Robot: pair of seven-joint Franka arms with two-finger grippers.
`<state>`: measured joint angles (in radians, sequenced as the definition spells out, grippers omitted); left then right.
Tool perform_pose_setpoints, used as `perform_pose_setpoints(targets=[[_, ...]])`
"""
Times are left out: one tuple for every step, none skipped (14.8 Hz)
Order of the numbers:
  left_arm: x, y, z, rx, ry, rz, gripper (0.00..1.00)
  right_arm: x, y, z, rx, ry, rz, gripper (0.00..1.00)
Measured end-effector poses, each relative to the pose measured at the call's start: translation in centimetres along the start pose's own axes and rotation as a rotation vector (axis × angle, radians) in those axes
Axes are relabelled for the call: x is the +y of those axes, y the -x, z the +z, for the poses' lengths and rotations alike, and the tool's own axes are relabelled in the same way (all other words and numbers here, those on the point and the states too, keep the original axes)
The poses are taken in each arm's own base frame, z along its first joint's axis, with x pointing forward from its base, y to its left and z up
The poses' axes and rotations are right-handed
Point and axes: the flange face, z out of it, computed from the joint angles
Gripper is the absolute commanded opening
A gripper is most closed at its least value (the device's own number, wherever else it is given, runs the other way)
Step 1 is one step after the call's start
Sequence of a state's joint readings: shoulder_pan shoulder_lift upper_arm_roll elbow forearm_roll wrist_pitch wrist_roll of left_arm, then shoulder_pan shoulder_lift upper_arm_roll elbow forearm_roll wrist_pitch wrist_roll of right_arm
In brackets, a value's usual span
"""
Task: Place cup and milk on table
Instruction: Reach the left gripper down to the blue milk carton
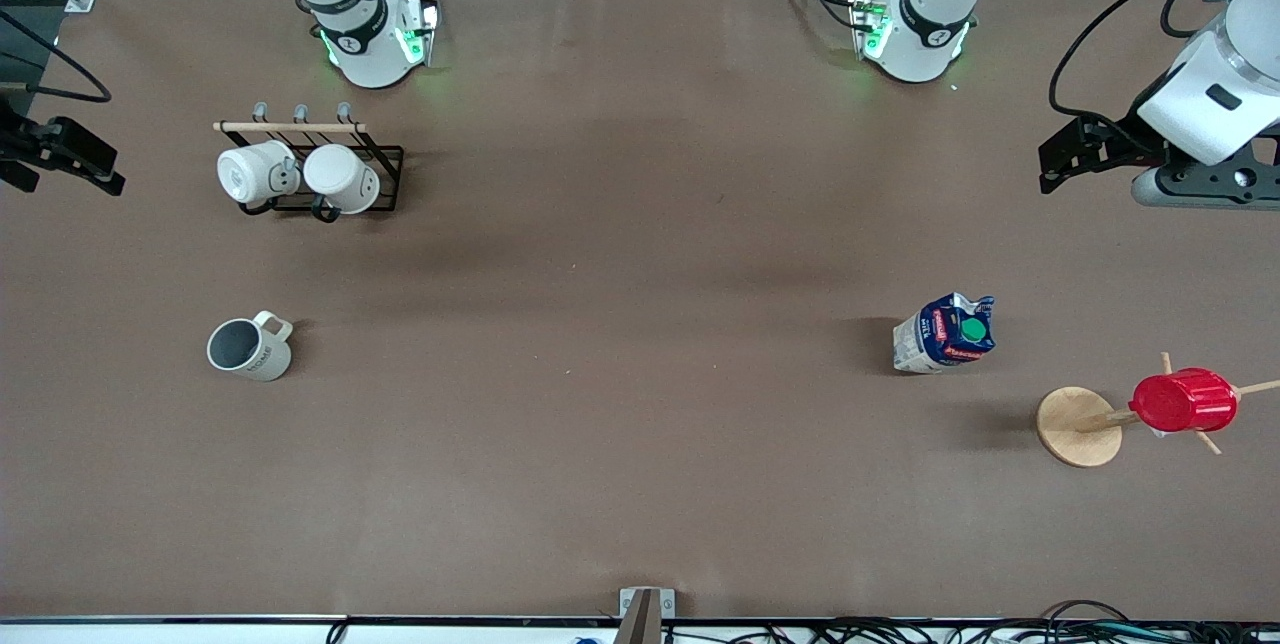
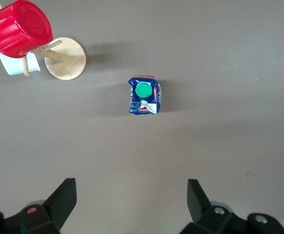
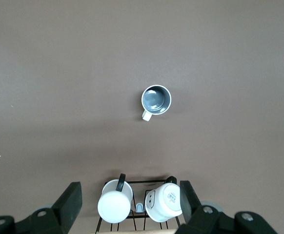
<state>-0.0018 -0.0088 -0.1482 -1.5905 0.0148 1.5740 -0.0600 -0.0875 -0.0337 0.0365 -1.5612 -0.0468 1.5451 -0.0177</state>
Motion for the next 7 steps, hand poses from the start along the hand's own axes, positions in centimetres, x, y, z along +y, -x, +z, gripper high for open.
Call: perform_pose_setpoints(targets=[[0.00, -0.12, 0.22, -0.004, 0.000, 0.000, 1.00, 0.00, 0.00, 0.00, 0.000, 0.000, 0.000, 0.89], [-0.05, -0.21, 0.38, -0.007, -0.001, 0.000, 1.00, 0.00, -0.01, 0.00, 0.000, 0.000, 0.000, 0.89], [-0.15, -0.27, 0.43, -0.006, -0.002, -0.002, 1.00, 0.00, -0.01, 0.00, 0.001, 0.000, 0.000, 0.89], [-0.23, -0.33, 0.25, -0.001, -0.003, -0.003, 1.00, -0.01, -0.03, -0.01, 0.002, 0.000, 0.000, 0.89], [-0.27, -0.40, -0.15, 0.008, -0.002, -0.004, 1.00, -0.02, -0.05, -0.03, 0.004, 0.000, 0.000, 0.89], [-0.29, -0.48, -0.46, 0.015, -0.002, -0.004, 1.00, -0.02, -0.06, -0.04, 0.005, 0.000, 0.000, 0.89], [-0.30, -0.62, -0.49, 0.015, -0.001, -0.005, 1.00, -0.03, -0.07, -0.04, 0.006, 0.000, 0.000, 0.89]])
